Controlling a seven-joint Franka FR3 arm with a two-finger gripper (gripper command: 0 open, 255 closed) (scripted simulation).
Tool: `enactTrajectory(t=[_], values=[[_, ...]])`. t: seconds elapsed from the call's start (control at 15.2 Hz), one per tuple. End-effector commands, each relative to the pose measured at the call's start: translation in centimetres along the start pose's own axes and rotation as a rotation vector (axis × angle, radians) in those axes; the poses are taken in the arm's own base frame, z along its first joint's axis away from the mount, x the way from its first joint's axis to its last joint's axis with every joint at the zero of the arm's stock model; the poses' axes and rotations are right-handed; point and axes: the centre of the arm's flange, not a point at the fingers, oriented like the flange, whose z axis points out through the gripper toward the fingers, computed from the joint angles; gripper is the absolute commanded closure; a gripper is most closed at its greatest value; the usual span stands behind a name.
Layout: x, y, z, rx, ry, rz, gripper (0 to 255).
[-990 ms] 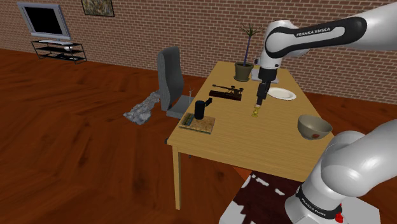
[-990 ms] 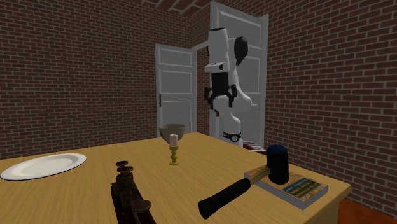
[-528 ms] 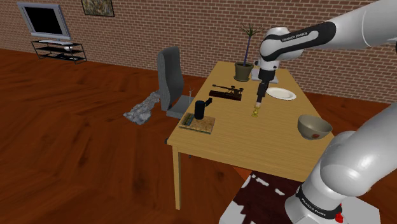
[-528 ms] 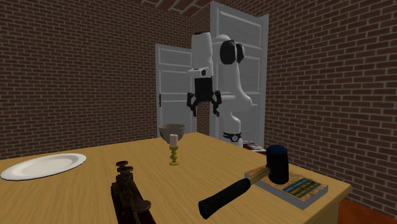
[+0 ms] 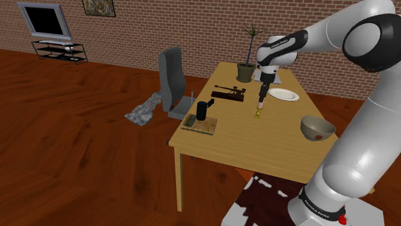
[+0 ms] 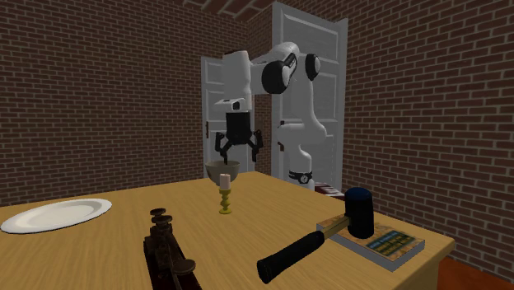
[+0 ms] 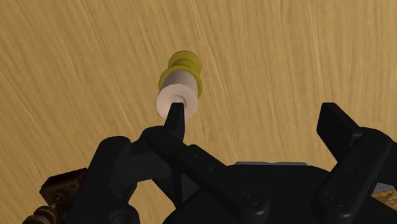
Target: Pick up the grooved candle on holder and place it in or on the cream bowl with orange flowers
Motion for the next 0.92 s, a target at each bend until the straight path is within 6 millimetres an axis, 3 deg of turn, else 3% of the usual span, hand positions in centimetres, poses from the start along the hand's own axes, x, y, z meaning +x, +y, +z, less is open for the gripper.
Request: enactTrajectory(t=[0.0, 0.13, 0.59, 0.86], values=[[0.6, 2.9, 0.7, -0.009, 0.002, -0.007, 0], [1.0, 5.0, 1.3, -0.015, 0.005, -0.012, 0], [1.0, 5.1, 5.0, -0.015, 0.005, -0.012, 0], [1.0, 5.1, 5.3, -0.015, 0.005, -0.012, 0]])
